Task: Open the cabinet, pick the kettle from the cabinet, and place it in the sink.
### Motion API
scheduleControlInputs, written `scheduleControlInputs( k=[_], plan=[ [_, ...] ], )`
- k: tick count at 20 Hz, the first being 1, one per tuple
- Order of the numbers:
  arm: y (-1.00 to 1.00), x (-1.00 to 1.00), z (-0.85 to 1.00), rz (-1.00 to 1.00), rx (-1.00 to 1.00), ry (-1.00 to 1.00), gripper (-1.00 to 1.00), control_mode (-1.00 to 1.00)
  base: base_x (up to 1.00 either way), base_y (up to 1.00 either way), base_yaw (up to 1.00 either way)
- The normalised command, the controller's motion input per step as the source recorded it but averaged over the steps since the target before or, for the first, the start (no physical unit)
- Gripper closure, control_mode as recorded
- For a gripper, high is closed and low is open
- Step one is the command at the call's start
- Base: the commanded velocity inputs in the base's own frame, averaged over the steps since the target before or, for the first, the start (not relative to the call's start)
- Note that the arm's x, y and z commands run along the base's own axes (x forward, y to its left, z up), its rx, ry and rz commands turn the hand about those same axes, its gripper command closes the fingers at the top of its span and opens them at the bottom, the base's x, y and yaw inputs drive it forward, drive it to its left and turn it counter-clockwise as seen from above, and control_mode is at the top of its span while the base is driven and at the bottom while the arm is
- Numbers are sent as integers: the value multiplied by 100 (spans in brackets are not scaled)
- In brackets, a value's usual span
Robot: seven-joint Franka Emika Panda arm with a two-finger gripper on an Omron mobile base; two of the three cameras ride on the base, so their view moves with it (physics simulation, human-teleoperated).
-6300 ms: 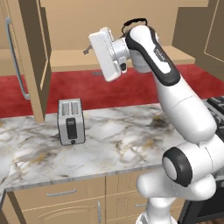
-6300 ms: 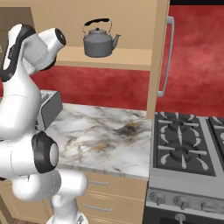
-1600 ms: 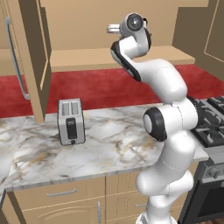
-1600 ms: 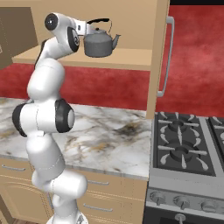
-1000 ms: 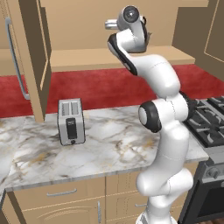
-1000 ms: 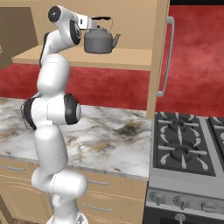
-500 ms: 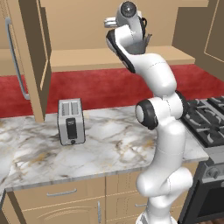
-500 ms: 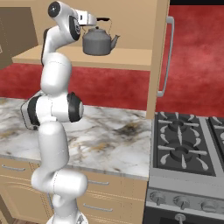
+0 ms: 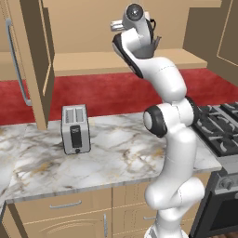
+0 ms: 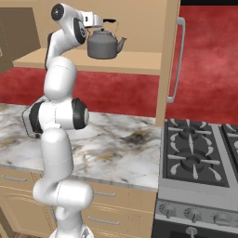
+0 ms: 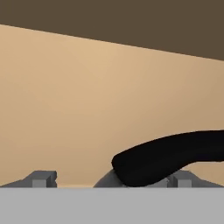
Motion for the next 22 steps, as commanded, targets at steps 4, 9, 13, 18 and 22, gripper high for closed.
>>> scheduleControlInputs(
  k=[4,9,13,18,22],
  plan=[
    [0,11,0,0,0,0,-100,-100,0,0,0],
    [0,13,-3,0,0,0,-100,-100,0,0,0],
    [3,17,-5,0,0,0,-100,-100,0,0,0],
    [6,19,-4,0,0,0,-100,-100,0,0,0],
    [7,12,-11,0,0,0,-100,-100,0,0,0]
  ],
)
